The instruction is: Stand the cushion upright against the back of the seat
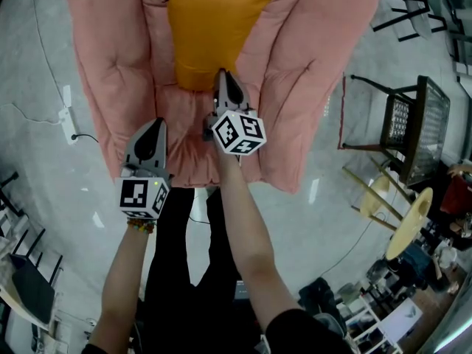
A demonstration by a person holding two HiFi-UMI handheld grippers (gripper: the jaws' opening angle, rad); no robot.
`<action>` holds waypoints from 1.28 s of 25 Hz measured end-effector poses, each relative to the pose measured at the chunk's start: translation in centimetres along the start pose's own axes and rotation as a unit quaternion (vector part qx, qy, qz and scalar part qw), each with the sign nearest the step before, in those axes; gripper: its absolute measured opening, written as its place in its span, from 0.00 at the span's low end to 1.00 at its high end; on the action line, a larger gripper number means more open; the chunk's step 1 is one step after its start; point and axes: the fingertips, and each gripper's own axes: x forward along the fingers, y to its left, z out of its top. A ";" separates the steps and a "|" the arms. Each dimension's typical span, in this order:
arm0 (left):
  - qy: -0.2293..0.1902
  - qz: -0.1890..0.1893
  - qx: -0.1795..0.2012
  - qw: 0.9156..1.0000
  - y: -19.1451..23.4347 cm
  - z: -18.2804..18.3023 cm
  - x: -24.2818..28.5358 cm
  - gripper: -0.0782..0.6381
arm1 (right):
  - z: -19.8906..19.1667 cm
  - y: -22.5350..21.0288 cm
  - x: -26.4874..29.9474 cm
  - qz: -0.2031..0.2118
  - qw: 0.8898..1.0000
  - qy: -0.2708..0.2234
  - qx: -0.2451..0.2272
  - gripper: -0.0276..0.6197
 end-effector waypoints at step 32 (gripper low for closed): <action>0.071 -0.008 0.021 0.997 0.6 -1.1 13.2 0.13 | 0.1 -0.3 -0.3 -0.005 0.994 0.075 -0.080 0.07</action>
